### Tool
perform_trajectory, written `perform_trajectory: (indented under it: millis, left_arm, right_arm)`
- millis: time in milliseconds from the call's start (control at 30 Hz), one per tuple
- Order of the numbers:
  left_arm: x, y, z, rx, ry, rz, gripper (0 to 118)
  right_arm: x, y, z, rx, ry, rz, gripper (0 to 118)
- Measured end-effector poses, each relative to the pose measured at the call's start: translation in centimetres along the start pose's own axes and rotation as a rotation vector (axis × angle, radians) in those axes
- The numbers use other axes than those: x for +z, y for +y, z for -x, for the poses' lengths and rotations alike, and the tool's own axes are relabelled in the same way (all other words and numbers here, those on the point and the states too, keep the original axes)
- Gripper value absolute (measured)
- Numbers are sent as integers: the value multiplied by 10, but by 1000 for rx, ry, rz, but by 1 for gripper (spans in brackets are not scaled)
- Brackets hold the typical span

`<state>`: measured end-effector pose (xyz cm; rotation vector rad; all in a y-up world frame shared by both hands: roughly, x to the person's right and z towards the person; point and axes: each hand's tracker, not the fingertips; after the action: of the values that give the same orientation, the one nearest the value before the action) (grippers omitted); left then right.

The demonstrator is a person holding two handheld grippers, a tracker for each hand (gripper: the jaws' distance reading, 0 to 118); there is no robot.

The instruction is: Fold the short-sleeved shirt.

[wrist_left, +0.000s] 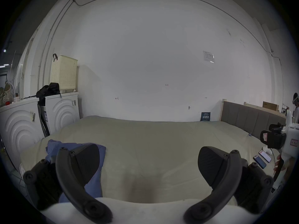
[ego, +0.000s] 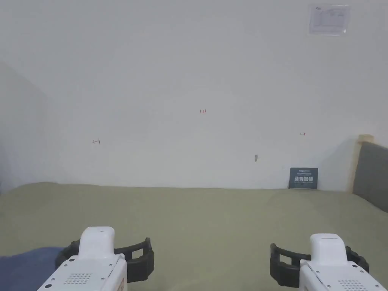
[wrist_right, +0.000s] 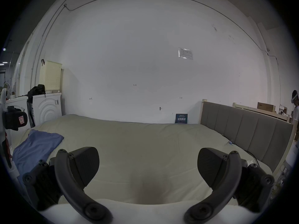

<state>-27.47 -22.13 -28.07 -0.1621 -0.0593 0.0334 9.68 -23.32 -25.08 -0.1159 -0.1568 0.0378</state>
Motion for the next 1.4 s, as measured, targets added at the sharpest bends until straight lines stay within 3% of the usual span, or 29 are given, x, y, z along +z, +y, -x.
perform_trajectory:
  millis: [1400]
  left_arm:
    - [1, -4, 5, 8, 15, 12, 118]
  right_arm:
    - [0, -1, -3, -4, -7, -2, 118]
